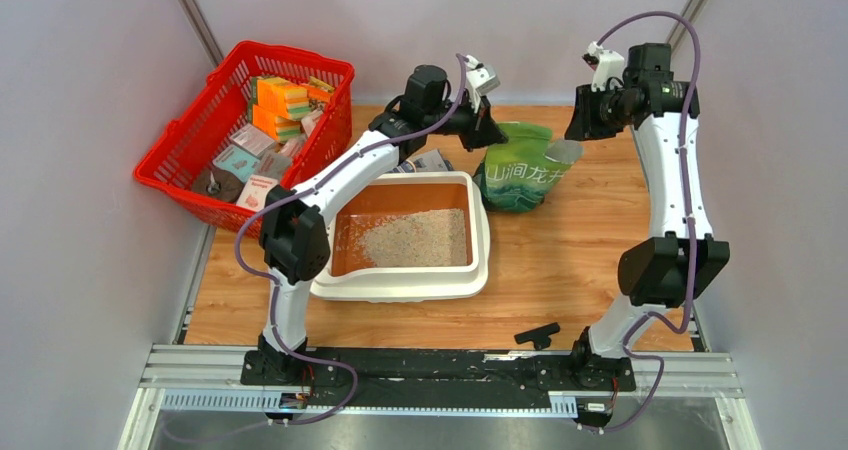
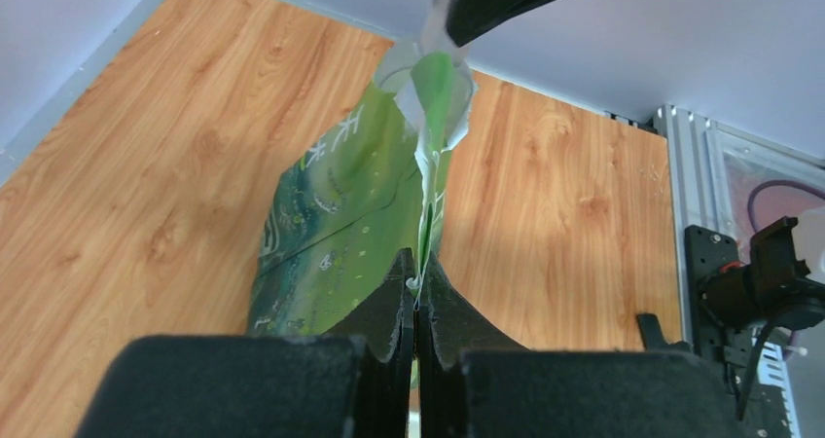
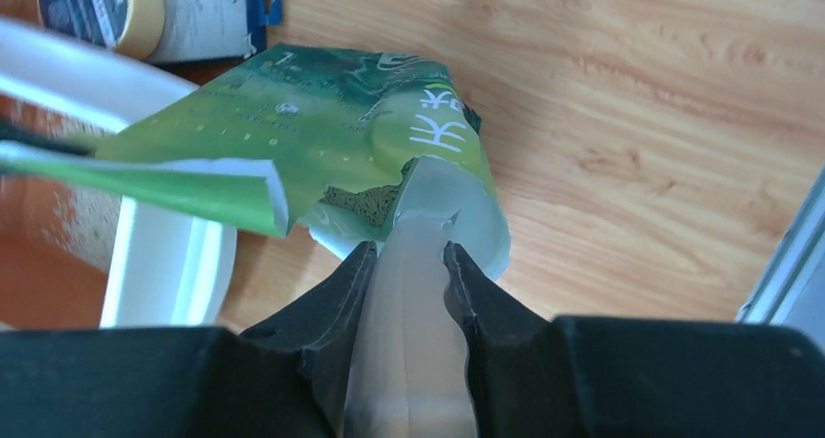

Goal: Fill the litter box with clean litter

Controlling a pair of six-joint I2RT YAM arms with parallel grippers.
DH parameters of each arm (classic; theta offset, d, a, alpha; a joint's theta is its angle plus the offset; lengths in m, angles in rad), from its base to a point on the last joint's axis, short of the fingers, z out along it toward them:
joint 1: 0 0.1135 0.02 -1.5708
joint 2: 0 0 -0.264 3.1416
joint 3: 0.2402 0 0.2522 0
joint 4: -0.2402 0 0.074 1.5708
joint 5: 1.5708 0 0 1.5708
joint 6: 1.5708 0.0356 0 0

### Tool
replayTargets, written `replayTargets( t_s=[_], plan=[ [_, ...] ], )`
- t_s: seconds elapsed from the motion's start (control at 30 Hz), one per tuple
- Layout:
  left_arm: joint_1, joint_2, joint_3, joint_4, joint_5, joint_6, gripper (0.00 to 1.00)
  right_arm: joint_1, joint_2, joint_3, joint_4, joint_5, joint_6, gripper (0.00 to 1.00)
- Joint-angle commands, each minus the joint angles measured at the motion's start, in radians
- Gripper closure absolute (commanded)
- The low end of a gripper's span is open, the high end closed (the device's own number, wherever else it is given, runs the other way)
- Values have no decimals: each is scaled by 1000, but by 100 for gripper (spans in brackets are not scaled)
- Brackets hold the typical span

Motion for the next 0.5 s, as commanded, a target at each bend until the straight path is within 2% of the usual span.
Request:
replayTargets(
  t_s=[0.0,0.2,0.47],
  plan=[
    [-12,-92,38,105,8,-57,100,3,-122,-114,210,157,295,100],
    [-19,-96,33,99,-1,-52,100,44,-86,-128,215,189,300,100],
    [-24,-104,23,119,-7,-55,100,70,-140,-392,360,168,275,100]
  ],
)
